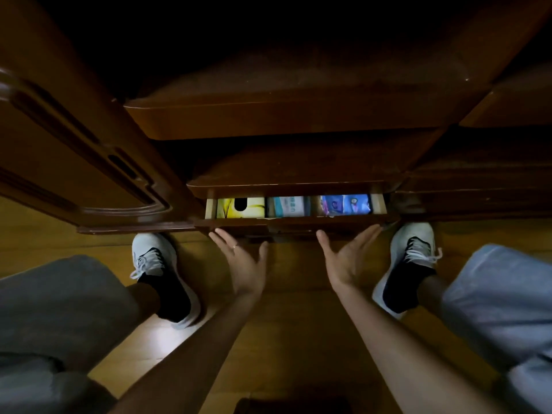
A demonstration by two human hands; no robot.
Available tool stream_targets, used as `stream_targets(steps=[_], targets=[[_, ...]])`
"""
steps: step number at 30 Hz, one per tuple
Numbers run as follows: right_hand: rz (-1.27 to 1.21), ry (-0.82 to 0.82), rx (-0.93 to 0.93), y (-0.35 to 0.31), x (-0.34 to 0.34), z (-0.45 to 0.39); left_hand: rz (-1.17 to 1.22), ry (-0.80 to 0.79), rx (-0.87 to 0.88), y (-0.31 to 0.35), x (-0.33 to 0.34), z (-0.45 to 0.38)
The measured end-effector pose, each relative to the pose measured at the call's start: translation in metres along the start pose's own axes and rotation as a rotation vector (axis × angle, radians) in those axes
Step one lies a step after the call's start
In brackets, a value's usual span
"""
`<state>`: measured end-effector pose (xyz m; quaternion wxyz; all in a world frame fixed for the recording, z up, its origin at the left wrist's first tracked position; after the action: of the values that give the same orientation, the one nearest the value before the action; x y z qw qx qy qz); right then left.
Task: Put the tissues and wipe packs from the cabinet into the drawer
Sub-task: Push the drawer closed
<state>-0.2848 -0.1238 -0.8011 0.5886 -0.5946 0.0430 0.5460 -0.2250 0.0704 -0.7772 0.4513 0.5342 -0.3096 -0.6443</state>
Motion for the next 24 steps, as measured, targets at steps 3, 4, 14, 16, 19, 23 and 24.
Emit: stream_targets(steps=[3, 4, 14, 16, 19, 23, 24], targets=[[-0.006, 0.077, -0.018, 0.0, 0.014, -0.006, -0.06, 0.152, 0.082, -0.003, 0.013, -0.006], [-0.013, 0.087, -0.023, -0.003, 0.018, -0.014, -0.065, 0.178, 0.104, -0.005, 0.019, -0.016], [-0.112, 0.041, -0.053, -0.029, 0.032, -0.069, 0.163, 0.056, -0.044, 0.007, 0.045, -0.076], [-0.05, 0.015, -0.037, -0.032, 0.026, -0.071, 0.17, 0.038, -0.106, 0.017, 0.039, -0.076], [-0.135, -0.135, 0.042, -0.04, 0.012, -0.066, 0.346, -0.053, -0.305, 0.046, 0.024, -0.077], [-0.406, -0.21, 0.349, -0.072, -0.019, -0.069, 0.725, -0.057, -0.508, 0.079, -0.007, -0.08], [-0.451, -0.207, 0.39, -0.079, -0.029, -0.072, 0.758, -0.052, -0.506, 0.082, -0.015, -0.079]])
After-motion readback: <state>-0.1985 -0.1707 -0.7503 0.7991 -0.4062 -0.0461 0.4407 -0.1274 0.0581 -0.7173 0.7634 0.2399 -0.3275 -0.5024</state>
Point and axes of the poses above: each hand's wrist, its own z-axis away from the middle knuckle, its own x-axis out of the palm, y = z × x, the point moved 2 cm from there along -z, towards the middle knuckle, and after that the axes turned 12 degrees about z, right-handed, at the moved point
